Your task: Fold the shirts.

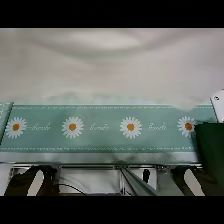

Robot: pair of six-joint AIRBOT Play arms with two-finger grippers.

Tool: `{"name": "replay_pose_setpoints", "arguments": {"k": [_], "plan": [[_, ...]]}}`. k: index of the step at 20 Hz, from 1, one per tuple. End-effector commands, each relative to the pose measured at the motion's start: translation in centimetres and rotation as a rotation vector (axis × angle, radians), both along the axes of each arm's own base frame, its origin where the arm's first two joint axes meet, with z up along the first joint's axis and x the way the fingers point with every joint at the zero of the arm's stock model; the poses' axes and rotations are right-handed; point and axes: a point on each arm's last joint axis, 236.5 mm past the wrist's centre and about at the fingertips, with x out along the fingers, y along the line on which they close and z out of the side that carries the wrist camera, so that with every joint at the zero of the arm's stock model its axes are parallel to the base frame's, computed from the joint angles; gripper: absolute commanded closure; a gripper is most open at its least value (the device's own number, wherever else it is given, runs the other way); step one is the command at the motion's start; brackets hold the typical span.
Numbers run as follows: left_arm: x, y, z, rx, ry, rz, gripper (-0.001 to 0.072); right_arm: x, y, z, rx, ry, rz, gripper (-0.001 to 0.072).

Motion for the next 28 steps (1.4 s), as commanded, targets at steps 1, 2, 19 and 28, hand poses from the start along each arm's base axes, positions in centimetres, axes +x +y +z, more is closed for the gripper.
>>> {"name": "replay_pose_setpoints", "arguments": {"k": [1, 2, 19, 28], "plan": [[-3.8, 2.4, -1.7, 0.055, 0.057, 0.145, 0.0691, -3.2, 0.8, -1.1, -0.028, 0.037, -0.011, 0.0697], [-3.8, 2.8, -2.0, 0.043, 0.062, 0.159, 0.0691, -3.1, 0.5, -2.0, -0.022, 0.077, -0.024, 0.0697], [26.6, 0.5, -40.9, -0.35, 0.859, 0.001, 0.069, 23.3, -1.7, -39.2, 0.346, 0.821, 0.025, 0.0698], [35.7, -1.7, -51.1, -0.585, 1.077, -0.013, 0.069, 35.0, -1.7, -49.9, 0.534, 1.014, 0.016, 0.0698]]}}
